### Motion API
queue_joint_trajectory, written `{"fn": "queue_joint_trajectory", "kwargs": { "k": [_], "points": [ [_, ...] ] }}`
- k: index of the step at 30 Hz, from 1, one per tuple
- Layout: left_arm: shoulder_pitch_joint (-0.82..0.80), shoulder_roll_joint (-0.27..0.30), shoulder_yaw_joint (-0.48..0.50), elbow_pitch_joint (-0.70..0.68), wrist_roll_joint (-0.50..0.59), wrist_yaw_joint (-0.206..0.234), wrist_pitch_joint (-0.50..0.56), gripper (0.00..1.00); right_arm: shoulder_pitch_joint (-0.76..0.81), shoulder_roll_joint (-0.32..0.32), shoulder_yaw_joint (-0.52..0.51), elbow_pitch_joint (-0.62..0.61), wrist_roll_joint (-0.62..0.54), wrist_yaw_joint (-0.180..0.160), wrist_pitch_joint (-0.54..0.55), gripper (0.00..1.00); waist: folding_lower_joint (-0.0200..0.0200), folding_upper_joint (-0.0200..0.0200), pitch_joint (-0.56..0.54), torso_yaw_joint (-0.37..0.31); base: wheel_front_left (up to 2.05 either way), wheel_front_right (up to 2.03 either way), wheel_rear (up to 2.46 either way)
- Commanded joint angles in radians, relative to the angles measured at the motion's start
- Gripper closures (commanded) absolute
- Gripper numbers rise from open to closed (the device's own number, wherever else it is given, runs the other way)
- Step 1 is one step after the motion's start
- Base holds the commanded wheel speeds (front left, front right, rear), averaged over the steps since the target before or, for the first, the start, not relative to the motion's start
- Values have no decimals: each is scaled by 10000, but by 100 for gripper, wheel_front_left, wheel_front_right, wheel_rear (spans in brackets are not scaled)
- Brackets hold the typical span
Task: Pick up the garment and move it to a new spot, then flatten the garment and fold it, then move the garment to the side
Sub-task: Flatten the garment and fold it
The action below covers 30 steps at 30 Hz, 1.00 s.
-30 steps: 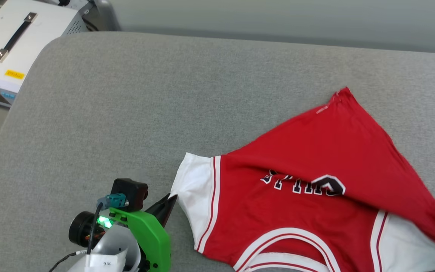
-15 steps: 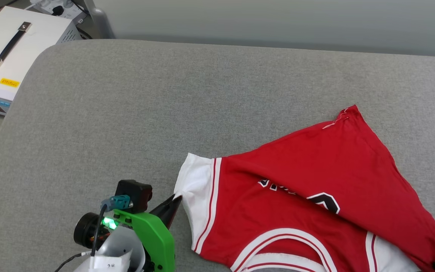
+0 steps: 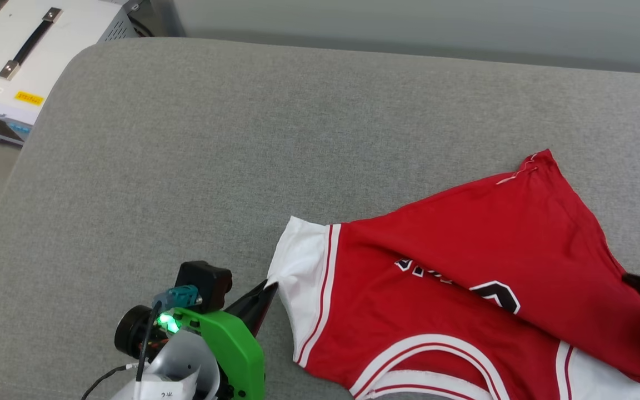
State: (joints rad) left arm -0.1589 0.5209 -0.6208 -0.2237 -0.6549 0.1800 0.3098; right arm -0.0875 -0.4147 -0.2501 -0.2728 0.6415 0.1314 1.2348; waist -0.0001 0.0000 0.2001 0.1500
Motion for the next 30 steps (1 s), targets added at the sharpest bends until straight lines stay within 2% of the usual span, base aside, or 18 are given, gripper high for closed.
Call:
{"fn": "queue_joint_trajectory", "kwargs": {
  "k": [1,5,14,22,30],
  "points": [
    [-217,12,-20,-128,105,-22,23,100,-536,-23,146,-83,-16,-7,96,0,1,0,378,298,0,0,0],
    [-330,-68,-107,-456,163,-36,28,100,-1850,-65,604,173,-373,-7,404,0,1,0,880,609,0,0,0],
    [-824,-292,-269,-741,301,-229,-46,100,-4389,-156,1324,2222,-1343,-7,592,0,1,0,1882,1363,0,0,0],
    [-1116,-537,-405,-759,350,-397,-235,100,-5404,-527,1652,3802,-1978,-7,134,0,1,0,2523,1879,0,0,0],
    [-1291,-708,-487,-609,362,-497,-405,100,-5732,-778,2029,4964,-2060,-7,-322,0,1,0,2830,2146,0,0,0]
  ]
}}
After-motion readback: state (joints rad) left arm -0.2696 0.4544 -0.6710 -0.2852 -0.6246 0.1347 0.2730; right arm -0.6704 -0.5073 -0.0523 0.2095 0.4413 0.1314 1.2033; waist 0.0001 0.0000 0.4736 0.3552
